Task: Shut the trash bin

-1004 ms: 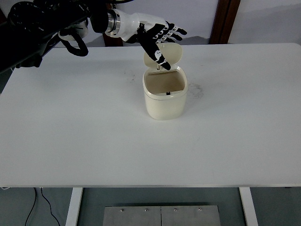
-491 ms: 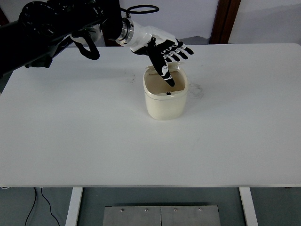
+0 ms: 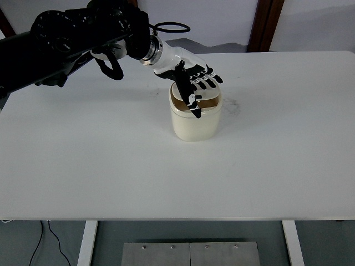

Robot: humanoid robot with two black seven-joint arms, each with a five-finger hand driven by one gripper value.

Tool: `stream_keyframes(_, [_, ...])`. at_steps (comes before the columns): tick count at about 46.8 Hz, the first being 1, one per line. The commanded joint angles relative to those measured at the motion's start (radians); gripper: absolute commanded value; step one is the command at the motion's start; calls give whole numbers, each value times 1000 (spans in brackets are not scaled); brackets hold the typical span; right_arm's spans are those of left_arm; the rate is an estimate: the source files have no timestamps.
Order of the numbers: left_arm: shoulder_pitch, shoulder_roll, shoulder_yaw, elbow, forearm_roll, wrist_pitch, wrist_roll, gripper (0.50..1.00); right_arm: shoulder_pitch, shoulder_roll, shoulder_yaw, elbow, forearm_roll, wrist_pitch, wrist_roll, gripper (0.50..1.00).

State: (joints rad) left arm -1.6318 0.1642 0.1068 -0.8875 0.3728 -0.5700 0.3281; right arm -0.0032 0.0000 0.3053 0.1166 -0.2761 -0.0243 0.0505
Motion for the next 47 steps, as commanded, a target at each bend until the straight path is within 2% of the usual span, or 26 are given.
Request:
stream_keyframes(1, [0,1,7,-18,0,1,6,1000,0,0,0,0,0,0,0,991])
stream_keyframes(47, [24,11,7,-22,-12,24,5,1000,0,0,0,0,0,0,0,991])
